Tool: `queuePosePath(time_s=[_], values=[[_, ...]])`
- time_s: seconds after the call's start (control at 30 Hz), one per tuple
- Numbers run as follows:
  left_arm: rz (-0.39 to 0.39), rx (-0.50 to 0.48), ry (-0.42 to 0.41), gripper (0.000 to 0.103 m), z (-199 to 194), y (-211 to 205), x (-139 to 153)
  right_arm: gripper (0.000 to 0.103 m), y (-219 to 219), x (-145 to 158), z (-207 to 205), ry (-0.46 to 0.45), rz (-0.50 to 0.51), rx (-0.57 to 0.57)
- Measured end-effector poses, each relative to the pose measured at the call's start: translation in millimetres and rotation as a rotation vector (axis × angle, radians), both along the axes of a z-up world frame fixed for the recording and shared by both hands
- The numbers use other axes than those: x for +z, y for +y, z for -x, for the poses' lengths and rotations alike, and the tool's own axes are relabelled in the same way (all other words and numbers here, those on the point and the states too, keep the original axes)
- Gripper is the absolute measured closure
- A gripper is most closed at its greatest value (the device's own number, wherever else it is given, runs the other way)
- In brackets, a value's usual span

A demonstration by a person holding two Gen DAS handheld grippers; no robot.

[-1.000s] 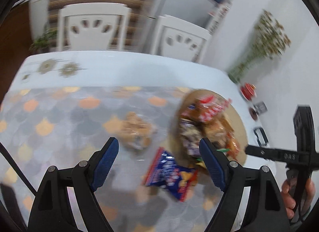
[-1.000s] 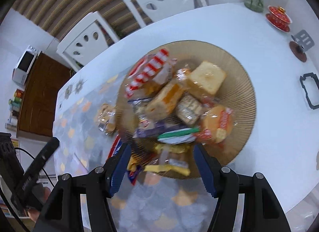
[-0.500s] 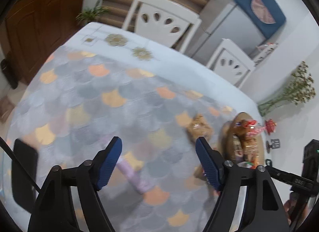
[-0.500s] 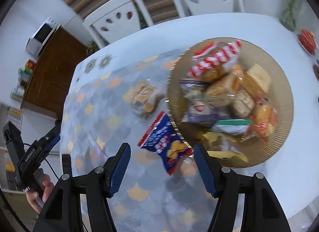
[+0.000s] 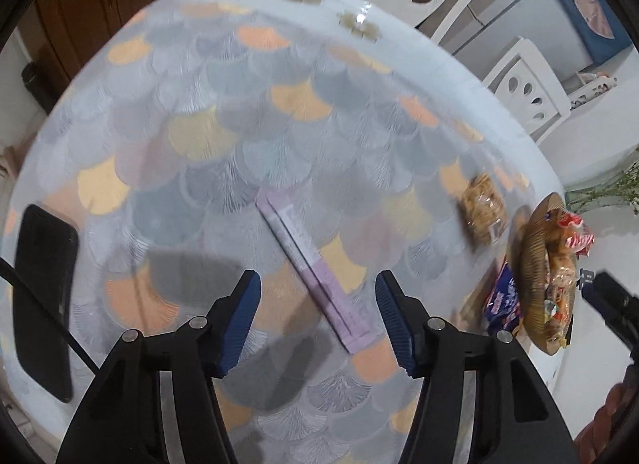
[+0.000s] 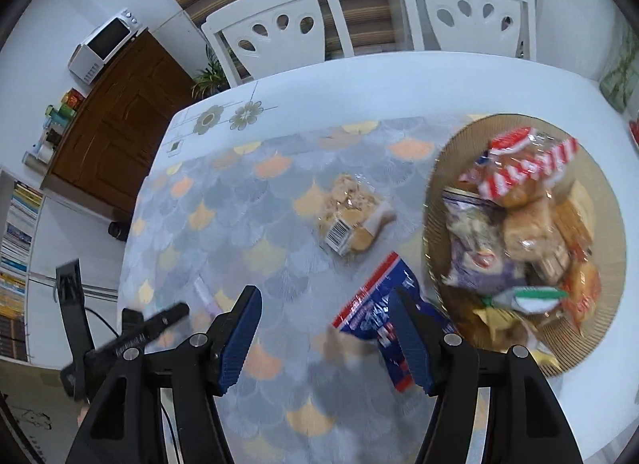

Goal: Organize snacks
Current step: 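Move both tools back toward the purple stick packet and clear cookie bag, then grasp the purple stick packet with the left tool while the right tool grasps the clear cookie bag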

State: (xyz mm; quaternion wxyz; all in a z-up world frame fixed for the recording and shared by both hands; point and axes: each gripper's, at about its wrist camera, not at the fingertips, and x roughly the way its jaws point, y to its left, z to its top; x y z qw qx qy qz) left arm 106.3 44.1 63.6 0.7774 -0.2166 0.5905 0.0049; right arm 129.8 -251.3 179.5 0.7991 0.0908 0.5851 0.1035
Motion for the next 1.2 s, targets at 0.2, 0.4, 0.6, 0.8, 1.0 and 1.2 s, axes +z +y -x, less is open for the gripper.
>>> queuePosePath(time_s=[0.2,0.4,0.6,0.8,1.0,1.2], values=[[0.057,-0.012,0.019,0.046,-3.9,0.8,-15.8,0.039,22.7,-33.0,-31.6,0.073,-0.053,-0.018],[0.058,-0.041,0.027,0.046,-8.2,-3.4,-21.7,0.039,31.9,-69.2,-64.6,0.169,-0.014,-0.134],[0.055,-0.059,0.050,0.046,-10.0,-8.6,-31.8,0.039,33.6,-91.3,-89.5,0.191,0.094,-0.242],[0.060,-0.062,0.060,0.046,-14.5,-12.3,-40.8,0.039,27.5,-114.7,-105.0,0.228,0.115,-0.304],[0.054,-0.059,0.048,0.044,-19.5,-12.1,-43.0,0.030,25.3,-131.3,-114.9,0.248,0.104,-0.323],[0.014,-0.077,0.028,0.041,-20.9,-19.0,-42.8,0.030,33.9,-147.8,-122.3,0.263,0.111,-0.305]])
